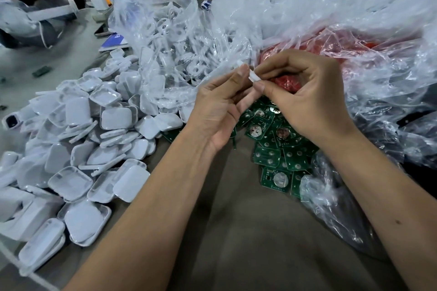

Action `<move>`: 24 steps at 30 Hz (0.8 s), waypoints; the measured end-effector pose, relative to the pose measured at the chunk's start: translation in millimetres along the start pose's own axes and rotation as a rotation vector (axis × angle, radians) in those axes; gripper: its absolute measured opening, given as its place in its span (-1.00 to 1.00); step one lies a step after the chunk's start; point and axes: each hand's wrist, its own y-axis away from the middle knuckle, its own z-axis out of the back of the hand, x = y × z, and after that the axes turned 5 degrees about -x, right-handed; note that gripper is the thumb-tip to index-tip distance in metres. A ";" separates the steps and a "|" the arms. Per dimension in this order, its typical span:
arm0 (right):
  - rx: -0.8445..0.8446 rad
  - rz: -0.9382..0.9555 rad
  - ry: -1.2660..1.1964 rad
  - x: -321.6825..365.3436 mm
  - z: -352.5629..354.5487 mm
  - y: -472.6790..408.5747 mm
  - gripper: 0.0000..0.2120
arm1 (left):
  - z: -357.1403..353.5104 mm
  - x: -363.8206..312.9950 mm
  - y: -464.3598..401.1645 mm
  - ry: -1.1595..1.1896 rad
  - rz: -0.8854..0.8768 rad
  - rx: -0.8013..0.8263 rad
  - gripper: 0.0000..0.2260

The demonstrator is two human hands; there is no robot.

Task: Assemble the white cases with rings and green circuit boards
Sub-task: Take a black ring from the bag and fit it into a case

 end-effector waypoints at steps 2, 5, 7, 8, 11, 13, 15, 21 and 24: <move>-0.033 0.005 -0.017 -0.9 -0.2 0.8 -0.80 | -1.2 0.9 -0.5 0.042 0.039 0.015 -0.75; -0.037 0.019 -0.051 -2.0 -1.2 1.1 -0.74 | 0.1 1.1 -1.4 0.084 0.072 0.029 -0.84; -0.032 0.039 -0.055 -3.7 -1.7 0.5 -0.74 | 0.3 0.4 -1.1 0.099 0.082 0.039 -0.87; -0.033 0.041 -0.059 -4.9 -1.9 0.6 -0.74 | -0.3 0.8 -0.8 0.105 0.091 0.042 -0.86; -0.020 0.030 -0.066 -7.7 0.0 0.0 -0.73 | -1.8 1.2 -0.2 0.122 0.122 0.049 -0.92; 0.017 0.029 -0.048 -8.0 1.2 -1.6 -0.72 | -0.5 0.3 -0.9 0.127 0.127 0.050 -0.93; 0.058 0.037 -0.027 -7.2 1.6 -3.4 -0.71 | 2.2 -0.5 -1.7 0.118 0.113 0.047 -0.92; 0.112 0.030 -0.018 -3.6 1.3 -3.0 -0.70 | 4.8 -2.9 -0.1 0.069 0.076 0.035 -0.83; 0.099 -0.017 -0.100 -3.7 3.1 -1.8 -0.73 | 2.7 -4.8 0.7 0.068 0.074 0.043 -0.82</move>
